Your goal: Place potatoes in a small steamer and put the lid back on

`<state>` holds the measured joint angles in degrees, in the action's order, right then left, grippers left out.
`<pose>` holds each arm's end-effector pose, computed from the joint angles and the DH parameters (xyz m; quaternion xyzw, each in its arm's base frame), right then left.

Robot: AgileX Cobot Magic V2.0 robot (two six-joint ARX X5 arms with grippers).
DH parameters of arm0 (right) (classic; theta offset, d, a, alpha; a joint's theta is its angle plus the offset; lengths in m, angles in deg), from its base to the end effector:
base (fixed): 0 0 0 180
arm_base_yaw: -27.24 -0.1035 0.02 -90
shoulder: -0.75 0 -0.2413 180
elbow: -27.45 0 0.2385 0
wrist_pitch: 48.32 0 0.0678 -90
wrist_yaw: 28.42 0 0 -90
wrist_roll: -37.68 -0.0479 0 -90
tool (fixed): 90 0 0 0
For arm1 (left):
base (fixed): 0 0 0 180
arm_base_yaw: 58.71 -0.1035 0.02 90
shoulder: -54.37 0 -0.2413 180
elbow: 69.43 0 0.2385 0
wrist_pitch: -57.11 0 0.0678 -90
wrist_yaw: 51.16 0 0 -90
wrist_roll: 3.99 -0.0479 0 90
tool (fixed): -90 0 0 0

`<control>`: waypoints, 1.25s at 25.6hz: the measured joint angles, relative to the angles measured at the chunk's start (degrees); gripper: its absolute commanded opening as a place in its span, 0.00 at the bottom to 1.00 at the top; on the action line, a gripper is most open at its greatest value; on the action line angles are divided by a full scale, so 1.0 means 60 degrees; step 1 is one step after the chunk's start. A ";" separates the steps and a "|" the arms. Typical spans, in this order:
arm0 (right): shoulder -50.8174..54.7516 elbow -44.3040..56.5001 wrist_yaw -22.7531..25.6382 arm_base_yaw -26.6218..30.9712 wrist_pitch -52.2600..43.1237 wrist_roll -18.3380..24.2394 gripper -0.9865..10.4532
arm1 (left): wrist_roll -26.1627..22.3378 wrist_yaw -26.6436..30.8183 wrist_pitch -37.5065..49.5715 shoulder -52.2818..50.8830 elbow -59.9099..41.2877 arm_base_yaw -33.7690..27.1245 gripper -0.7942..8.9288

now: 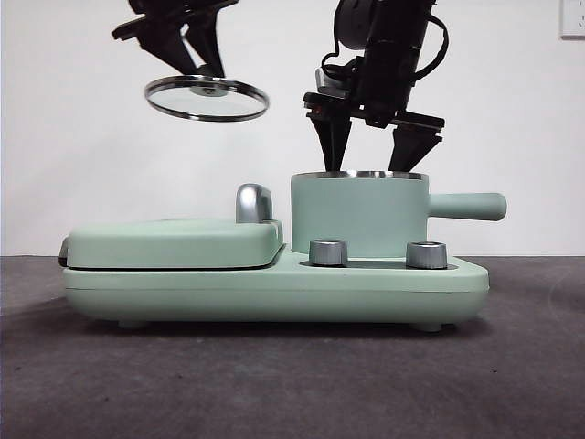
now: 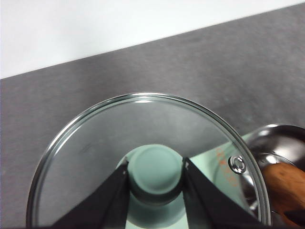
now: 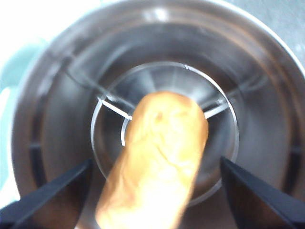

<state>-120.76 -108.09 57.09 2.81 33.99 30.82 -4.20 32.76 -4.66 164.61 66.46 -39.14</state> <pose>0.3811 0.1772 0.2597 -0.0490 0.5641 0.1732 0.8058 0.3862 -0.1427 0.3651 0.0381 0.3075 -0.2116 0.9269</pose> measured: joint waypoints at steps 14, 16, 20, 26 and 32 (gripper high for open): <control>0.2357 -0.0011 0.0025 0.0087 0.1450 0.0364 0.46 | 0.0029 -0.0004 -0.0175 0.0000 -0.0004 0.1351 0.10; 0.3005 0.0423 0.0025 0.0087 0.1450 0.0364 0.46 | 0.0007 -0.0004 -0.0168 0.0000 -0.0004 0.1577 0.10; 0.5268 0.2404 0.0025 0.0033 0.0958 0.0364 0.46 | -0.0040 -0.0004 -0.0087 0.0000 -0.0004 0.2000 0.10; 0.9588 0.7468 0.0007 -0.0583 -0.1151 0.0364 0.46 | -0.0044 -0.0004 0.0164 0.0000 -0.0004 0.2572 0.10; 1.3810 1.1380 0.0007 -0.1373 -0.2728 -0.0313 0.46 | -0.0044 -0.0004 0.0608 0.0612 0.0000 0.3129 0.10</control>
<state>-37.90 -39.81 57.14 -5.43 17.62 28.94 -4.46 32.74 -1.01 168.28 66.46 -20.36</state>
